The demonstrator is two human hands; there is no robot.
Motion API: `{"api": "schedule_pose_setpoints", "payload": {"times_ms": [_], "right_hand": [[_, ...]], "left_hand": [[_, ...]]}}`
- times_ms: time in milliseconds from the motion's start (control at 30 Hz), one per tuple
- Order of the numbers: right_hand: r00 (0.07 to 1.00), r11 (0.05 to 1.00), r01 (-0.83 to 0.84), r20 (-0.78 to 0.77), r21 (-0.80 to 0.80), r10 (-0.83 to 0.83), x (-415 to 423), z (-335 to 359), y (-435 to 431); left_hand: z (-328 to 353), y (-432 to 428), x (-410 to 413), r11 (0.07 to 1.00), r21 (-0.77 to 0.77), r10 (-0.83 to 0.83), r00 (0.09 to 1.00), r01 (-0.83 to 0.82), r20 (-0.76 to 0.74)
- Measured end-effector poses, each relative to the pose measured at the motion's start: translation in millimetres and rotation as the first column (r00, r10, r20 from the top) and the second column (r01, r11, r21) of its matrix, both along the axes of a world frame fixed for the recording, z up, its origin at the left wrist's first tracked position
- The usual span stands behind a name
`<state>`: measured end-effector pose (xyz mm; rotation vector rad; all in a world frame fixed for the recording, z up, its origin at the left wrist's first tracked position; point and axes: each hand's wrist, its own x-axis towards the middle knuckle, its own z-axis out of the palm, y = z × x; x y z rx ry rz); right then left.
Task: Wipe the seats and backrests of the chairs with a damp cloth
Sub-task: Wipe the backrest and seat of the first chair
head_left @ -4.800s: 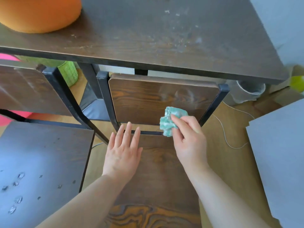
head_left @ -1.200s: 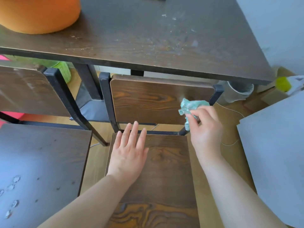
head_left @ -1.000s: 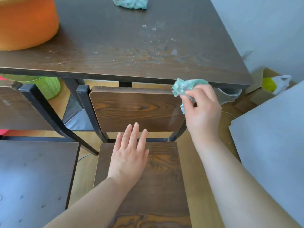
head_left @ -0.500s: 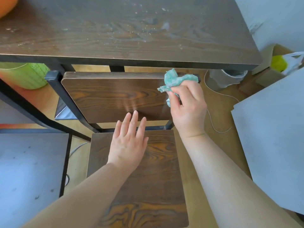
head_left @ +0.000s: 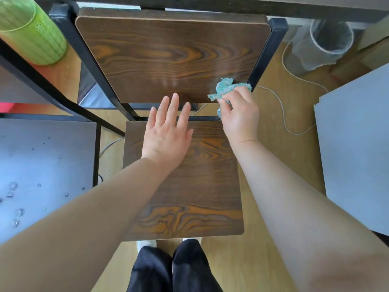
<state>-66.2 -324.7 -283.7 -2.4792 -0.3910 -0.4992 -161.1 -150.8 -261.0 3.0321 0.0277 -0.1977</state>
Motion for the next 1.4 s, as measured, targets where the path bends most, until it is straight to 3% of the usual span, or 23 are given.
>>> {"api": "schedule_pose_setpoints", "payload": {"times_ms": [300, 533, 733, 1067, 1400], "right_hand": [[0.986, 0.999, 0.035, -0.161, 0.027, -0.030, -12, -8, 2], [0.967, 0.999, -0.030, -0.253, -0.037, 0.020, -30, -7, -13], [0.988, 0.994, -0.106, -0.111, 0.037, 0.109, -38, 42, -34], [0.965, 0.998, -0.054, 0.259, 0.039, 0.042, 2, 144, -48], [0.989, 1.000, -0.016, 0.150, 0.023, 0.012, 18, 112, -41]], "left_hand": [[14, 1, -7, 1.000, -0.004, 0.008, 1.000, -0.008, 0.013], [24, -7, -15, 1.000, -0.006, -0.002, 0.999, 0.002, 0.045], [47, -23, -8, 0.999, -0.021, -0.030, 0.986, 0.034, 0.164], [94, -46, 24, 0.993, -0.107, -0.013, 0.936, 0.054, 0.351], [97, -45, 34, 0.991, -0.120, -0.010, 0.939, 0.055, 0.343]]}}
